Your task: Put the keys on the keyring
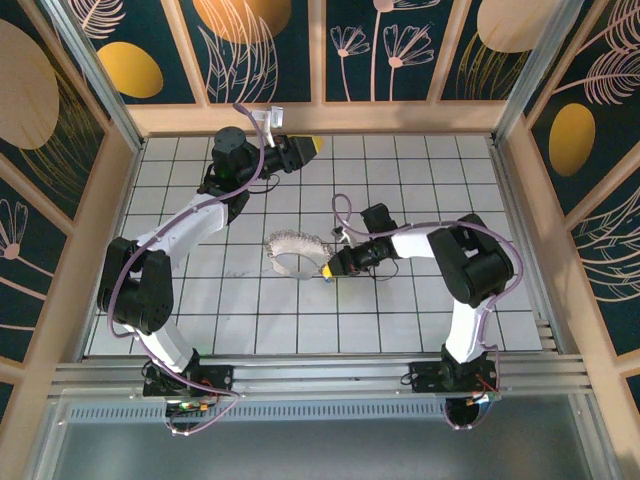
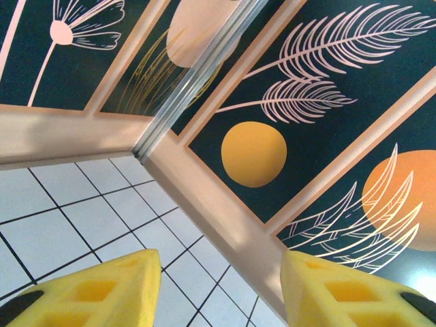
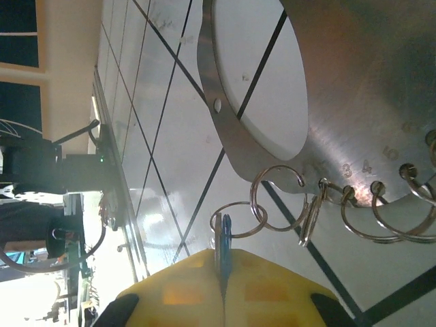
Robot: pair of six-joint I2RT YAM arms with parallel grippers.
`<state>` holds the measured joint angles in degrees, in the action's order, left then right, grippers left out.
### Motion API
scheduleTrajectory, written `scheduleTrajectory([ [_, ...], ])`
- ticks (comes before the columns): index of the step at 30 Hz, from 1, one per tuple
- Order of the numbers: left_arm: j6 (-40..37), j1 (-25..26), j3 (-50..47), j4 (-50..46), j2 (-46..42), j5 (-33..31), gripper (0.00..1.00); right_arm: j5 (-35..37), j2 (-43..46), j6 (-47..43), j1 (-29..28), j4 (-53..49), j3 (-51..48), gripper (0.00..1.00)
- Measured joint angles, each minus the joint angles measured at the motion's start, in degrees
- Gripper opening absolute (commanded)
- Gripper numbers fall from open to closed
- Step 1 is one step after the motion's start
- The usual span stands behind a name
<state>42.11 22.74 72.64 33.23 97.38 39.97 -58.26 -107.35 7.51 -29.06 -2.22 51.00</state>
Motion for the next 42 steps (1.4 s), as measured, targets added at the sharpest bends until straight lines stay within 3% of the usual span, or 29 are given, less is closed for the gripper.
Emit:
scheduleTrajectory([
  [5, 0.00, 0.00, 0.00, -0.02, 0.02, 0.02, 0.54, 0.39, 4.00, 0.48, -0.35, 0.26, -4.11, 0.30],
  [12, -0.02, 0.00, 0.00, -0.02, 0.02, 0.02, 0.60, 2.12, 14.34, 1.81, -0.28, 0.00, -5.97, 0.38],
  [15, 0.15, 0.00, 0.00, 0.00, 0.02, 0.09, 0.75, 3.15, 16.44, 2.01, 0.11, -0.63, -4.61, 0.44],
  [17, 0.04, 0.00, 0.00, 0.09, 0.00, 0.04, 0.97, 3.87, 17.38, 2.19, 0.87, -1.14, -3.43, 0.51],
  [20, -0.13, 0.00, -0.04, -0.02, 0.00, -0.09, 0.98, 5.38, 19.28, 2.56, 2.86, -1.97, -1.31, 0.66],
  [25, -1.60, 0.00, -2.08, -0.48, -1.68, -1.84, 0.99, 10.01, 24.26, 3.74, 7.19, -2.03, 2.12, 0.76],
  [26, -2.19, 0.00, -2.51, -0.70, -2.25, -2.60, 0.98, 11.37, 25.40, 4.07, 8.17, -1.62, 2.56, 0.81],
  [32, -7.56, 0.00, -9.88, -1.11, -9.27, -12.68, 0.99, 23.63, 31.47, 6.58, 14.49, 2.21, 3.08, 0.89],
  [37, -15.17, 0.00, -22.88, 4.11, -17.46, -25.05, 0.99, 35.91, 33.55, 8.35, 19.06, 6.93, 2.49, 0.96],
  [42, -23.61, -0.66, -32.30, 7.08, -23.71, -36.35, 0.99, 50.36, 37.27, 8.59, 23.43, 17.07, -5.44, 0.99],
])
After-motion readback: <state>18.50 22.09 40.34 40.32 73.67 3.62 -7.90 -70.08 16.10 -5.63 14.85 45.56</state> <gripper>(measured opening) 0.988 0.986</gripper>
